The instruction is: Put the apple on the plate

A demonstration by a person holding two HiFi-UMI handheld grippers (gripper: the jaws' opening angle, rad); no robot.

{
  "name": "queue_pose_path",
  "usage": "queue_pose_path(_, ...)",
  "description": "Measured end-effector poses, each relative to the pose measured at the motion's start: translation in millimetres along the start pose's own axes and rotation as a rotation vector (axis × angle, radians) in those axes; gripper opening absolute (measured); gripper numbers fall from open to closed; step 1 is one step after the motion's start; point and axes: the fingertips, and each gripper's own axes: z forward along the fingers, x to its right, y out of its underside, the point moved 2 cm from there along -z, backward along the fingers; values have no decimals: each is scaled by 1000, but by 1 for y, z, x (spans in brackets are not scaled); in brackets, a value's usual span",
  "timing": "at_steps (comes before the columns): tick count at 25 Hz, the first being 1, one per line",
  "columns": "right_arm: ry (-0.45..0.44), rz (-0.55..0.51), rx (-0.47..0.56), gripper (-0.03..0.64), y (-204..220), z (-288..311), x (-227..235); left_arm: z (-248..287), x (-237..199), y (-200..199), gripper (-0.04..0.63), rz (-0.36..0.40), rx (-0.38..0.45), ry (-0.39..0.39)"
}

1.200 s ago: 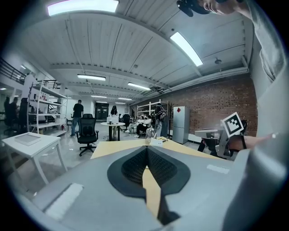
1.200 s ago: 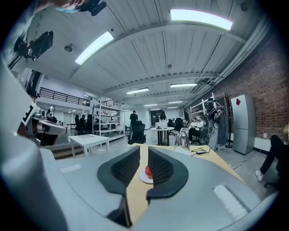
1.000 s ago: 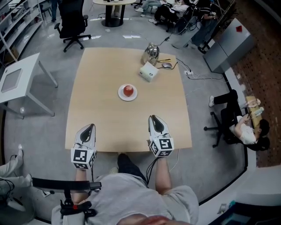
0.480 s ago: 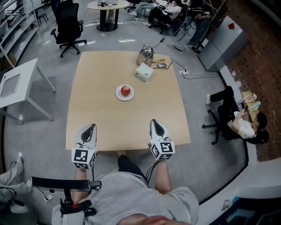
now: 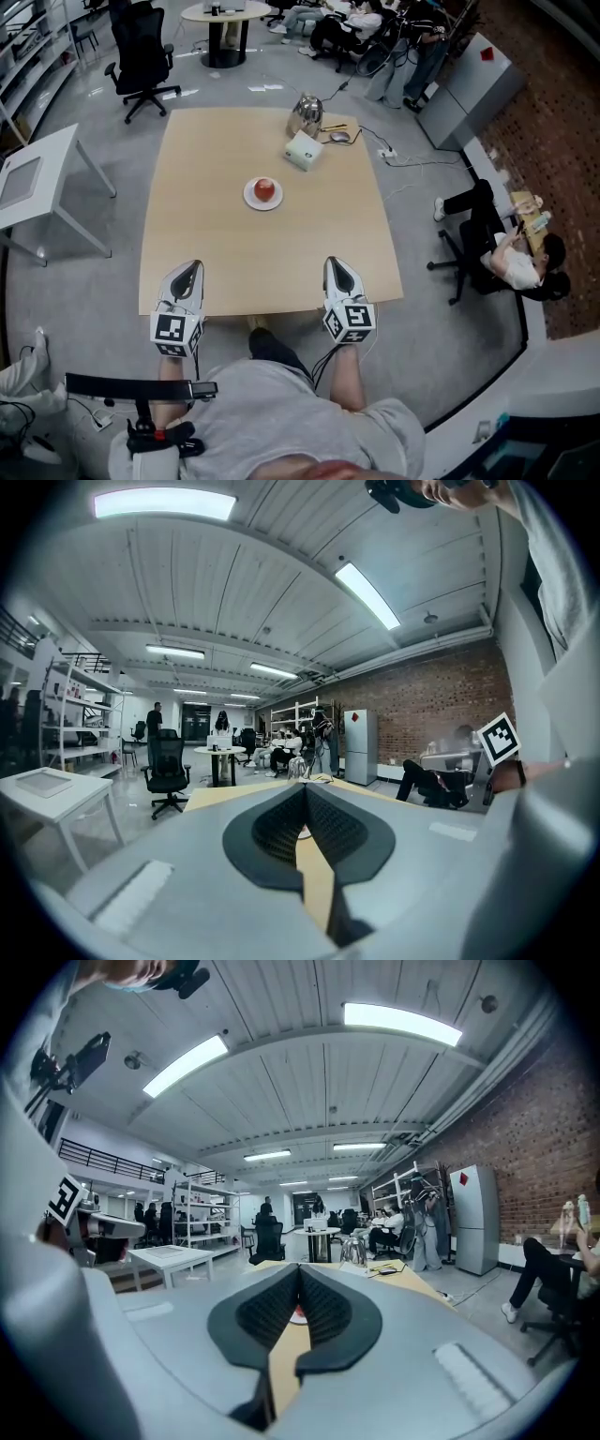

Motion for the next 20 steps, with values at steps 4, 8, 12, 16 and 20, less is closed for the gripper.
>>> queue_pose_path(4,11,1,-11,6,0,-6,-1,-3,0,-4,20,1,2,7)
queue_pose_path(8,14,4,-4,6,0,-9,2,-2,5,-2,20,3,3,13)
queue_pose_path(12,12,5,-5,6,1,-8,1,-1,5,-3,20,4,5,16)
queue_pose_path(16,5,6,-9,6,1,-6,0,-1,4,-3,20,2,1,13)
queue_pose_path(20,-2,9,-11,6,-1,-4,-2,-2,3,-3,20,-1,-5,9)
